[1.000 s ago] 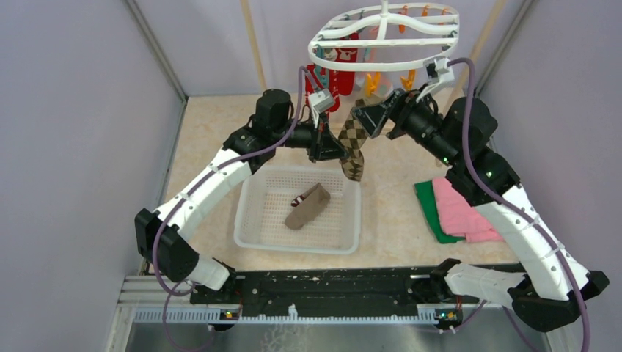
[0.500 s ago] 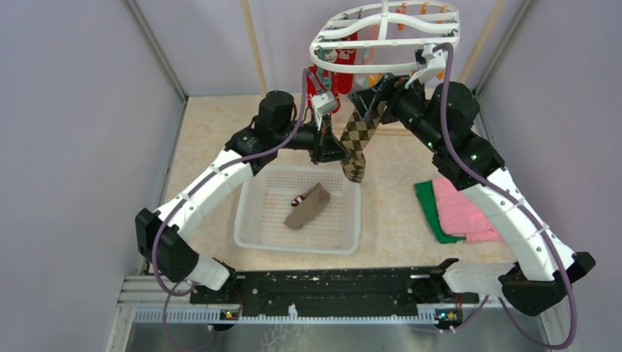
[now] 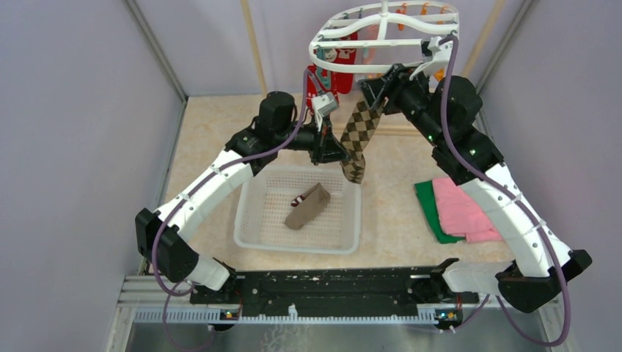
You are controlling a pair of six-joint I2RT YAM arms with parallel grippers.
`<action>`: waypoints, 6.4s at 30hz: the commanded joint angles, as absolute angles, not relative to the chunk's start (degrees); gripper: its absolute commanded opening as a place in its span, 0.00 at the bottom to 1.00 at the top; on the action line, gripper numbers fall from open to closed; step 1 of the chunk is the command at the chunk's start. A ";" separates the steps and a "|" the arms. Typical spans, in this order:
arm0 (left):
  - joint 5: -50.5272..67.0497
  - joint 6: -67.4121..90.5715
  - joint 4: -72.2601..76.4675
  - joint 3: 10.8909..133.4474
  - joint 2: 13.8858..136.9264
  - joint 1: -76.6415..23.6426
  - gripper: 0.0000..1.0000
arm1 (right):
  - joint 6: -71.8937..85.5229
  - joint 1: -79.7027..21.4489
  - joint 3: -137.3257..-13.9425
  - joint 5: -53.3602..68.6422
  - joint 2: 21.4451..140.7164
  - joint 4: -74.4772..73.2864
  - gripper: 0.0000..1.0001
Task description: Remove the socks clipped to the hanger
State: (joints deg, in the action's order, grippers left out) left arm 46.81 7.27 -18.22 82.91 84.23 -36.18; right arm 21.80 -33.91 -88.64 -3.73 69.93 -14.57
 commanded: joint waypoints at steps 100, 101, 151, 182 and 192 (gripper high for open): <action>34.86 -0.75 -15.20 91.16 89.35 -31.30 0.00 | 30.29 -19.03 -49.02 13.91 39.33 -8.22 0.99; 34.02 -0.31 -16.33 91.86 89.53 -31.96 0.00 | 30.35 -19.60 -47.95 13.55 40.02 -6.33 0.99; 45.95 32.17 1.30 98.46 90.76 -24.22 0.99 | 22.65 -33.97 -54.62 4.64 57.61 0.41 0.00; 41.31 32.23 2.37 108.46 100.36 -26.27 0.69 | 27.58 -33.97 -58.82 12.88 65.92 5.79 0.00; 38.45 30.96 1.78 108.63 100.19 -26.26 0.48 | 27.95 -33.96 -59.05 12.97 66.68 5.95 0.00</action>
